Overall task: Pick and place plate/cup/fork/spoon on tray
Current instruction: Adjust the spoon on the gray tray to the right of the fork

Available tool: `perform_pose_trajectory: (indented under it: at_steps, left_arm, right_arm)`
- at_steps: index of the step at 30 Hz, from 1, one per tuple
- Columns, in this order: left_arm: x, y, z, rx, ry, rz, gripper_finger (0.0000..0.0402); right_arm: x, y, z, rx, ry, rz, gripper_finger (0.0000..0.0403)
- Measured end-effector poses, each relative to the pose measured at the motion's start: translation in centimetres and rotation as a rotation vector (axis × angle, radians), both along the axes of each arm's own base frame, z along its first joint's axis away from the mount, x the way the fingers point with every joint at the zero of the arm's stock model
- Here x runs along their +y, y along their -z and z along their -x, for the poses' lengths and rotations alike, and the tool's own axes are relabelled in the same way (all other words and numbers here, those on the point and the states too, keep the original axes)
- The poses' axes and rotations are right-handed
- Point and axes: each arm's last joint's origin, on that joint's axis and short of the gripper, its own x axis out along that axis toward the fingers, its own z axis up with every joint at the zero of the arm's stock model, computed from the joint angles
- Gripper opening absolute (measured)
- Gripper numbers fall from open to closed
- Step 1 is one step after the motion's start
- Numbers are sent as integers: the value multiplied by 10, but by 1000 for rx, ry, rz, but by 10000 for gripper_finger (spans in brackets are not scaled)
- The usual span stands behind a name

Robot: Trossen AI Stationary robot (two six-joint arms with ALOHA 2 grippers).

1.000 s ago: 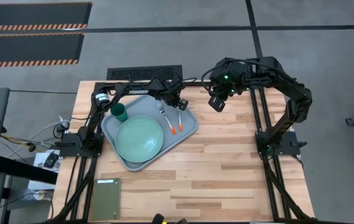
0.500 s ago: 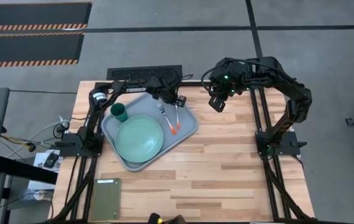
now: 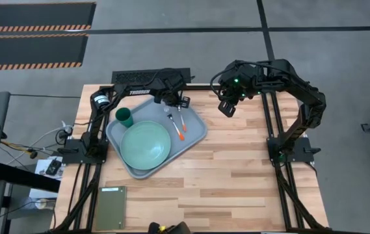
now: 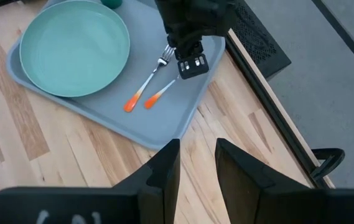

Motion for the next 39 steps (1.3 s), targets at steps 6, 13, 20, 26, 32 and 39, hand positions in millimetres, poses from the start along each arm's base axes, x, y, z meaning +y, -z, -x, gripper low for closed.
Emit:
perform_pose_trajectory:
  at_steps: [6,13,20,26,32,39]
  left_arm:
    - [-4,6,6,-23,-84,23,0]
    - [-4,-11,11,-53,-124,-40,0]
    - [-8,-10,11,-25,-125,-39,0]
    - [-19,-10,6,-7,-112,-50,0]
    - [-26,-10,2,3,-121,-81,0]
    - [-26,-9,-3,-43,-170,-84,0]
  right_arm:
    - [0,0,0,0,-1,1,127]
    - [0,0,0,2,-6,4,127]
    - [0,0,0,5,-13,8,127]
    - [0,0,0,6,-14,8,127]
    - [0,0,0,6,-14,9,127]
    - [0,0,0,6,-14,9,127]
